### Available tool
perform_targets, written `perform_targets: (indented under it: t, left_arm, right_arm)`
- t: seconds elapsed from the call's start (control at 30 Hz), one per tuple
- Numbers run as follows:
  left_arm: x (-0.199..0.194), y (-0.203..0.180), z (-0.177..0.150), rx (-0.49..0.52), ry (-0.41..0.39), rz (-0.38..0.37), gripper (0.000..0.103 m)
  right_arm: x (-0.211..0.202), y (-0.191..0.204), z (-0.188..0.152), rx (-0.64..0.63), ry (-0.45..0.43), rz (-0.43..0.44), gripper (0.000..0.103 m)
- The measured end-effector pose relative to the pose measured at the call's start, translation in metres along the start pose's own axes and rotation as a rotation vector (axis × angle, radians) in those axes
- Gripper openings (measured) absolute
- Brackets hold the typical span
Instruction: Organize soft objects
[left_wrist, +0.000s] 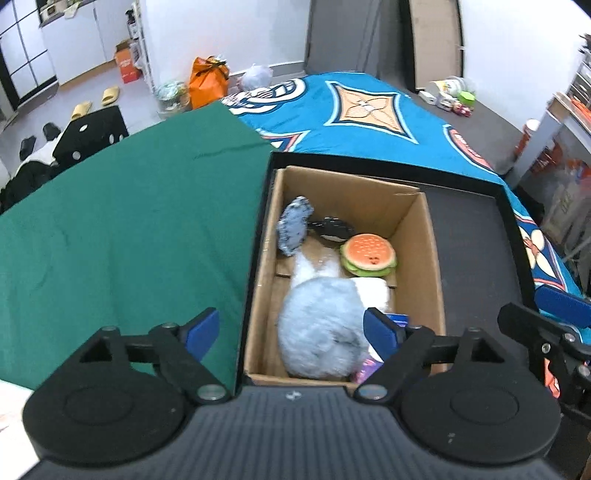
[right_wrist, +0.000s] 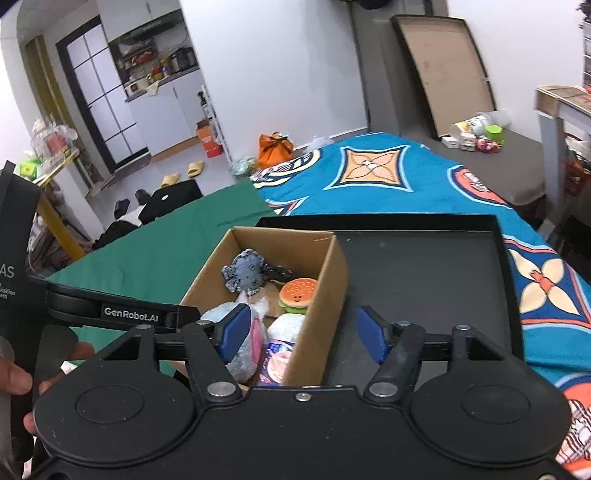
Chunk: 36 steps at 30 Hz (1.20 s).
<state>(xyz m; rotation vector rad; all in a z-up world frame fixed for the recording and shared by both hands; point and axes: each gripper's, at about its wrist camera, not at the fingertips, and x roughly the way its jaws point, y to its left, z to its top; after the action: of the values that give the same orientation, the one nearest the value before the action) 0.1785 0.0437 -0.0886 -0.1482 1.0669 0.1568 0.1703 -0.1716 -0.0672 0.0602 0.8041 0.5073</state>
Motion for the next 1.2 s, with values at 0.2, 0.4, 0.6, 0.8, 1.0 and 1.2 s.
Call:
perform_targets:
  t: [0.2, 0.4, 0.6, 0.8, 1.0, 1.2]
  left_arm:
    - [-0.025, -0.019, -0.005, 0.032, -0.029, 0.011, 0.085]
    - [-0.050, -0.040, -0.013, 0.077, -0.041, 0.034, 0.085]
    - [-0.077, -0.051, -0.023, 0.093, -0.071, 0.054, 0.086]
    - [-0.104, -0.059, -0.032, 0.099, -0.105, 0.071, 0.087]
    - [-0.131, -0.065, -0.043, 0.100, -0.136, 0.077, 0.091]
    - [-0.155, -0.069, -0.053, 0.094, -0.174, 0.083, 0.091]
  right_arm:
    - [-0.027, -0.015, -0.002, 0.040, -0.035, -0.019, 0.079]
    - [-0.049, -0.021, -0.006, 0.056, -0.055, -0.059, 0.093]
    - [-0.072, -0.026, -0.012, 0.070, -0.077, -0.072, 0.102]
    - [-0.091, -0.026, -0.015, 0.078, -0.085, -0.088, 0.103]
    - [-0.110, -0.028, -0.019, 0.098, -0.098, -0.081, 0.103]
    - [-0.131, -0.034, -0.023, 0.136, -0.119, -0.101, 0.103]
